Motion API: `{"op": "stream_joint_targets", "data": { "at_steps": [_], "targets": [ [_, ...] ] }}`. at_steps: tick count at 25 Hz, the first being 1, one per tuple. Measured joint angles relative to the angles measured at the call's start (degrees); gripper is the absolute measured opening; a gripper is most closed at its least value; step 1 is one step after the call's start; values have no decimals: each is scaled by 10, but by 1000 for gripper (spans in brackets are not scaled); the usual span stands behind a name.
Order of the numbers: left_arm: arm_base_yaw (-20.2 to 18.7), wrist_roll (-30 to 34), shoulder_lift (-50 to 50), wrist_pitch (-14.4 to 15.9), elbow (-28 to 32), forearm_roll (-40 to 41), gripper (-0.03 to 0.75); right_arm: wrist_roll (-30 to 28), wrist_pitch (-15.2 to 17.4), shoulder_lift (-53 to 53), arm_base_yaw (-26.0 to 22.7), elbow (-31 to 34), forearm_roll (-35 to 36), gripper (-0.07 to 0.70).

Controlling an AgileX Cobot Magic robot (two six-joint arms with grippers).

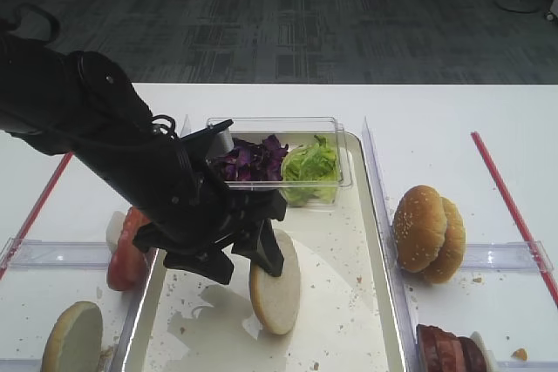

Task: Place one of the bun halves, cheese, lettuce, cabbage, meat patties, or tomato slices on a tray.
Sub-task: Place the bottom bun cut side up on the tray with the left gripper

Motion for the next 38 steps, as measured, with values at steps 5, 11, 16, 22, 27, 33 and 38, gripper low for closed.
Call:
{"op": "stream_joint_targets", "data": {
  "at_steps": [5, 11, 16, 22, 27, 33, 38],
  "targets": [
    [0, -1, 0, 0, 0, 3, 438, 0, 0, 0, 0, 0, 0, 692],
    [0, -7, 0, 0, 0, 11, 438, 0, 0, 0, 0, 0, 0, 692],
    [0, -13, 0, 0, 0, 16, 438, 0, 0, 0, 0, 0, 0, 692],
    [0, -30, 0, -1, 0, 33, 438, 1, 0, 0, 0, 0, 0, 692],
    [0, -53, 0, -7, 0, 46, 438, 1, 0, 0, 0, 0, 0, 692],
    [0, -56, 0, -9, 0, 53, 438, 1, 0, 0, 0, 0, 0, 692],
    [0, -56, 0, -9, 0, 53, 438, 1, 0, 0, 0, 0, 0, 692]
  ]
}}
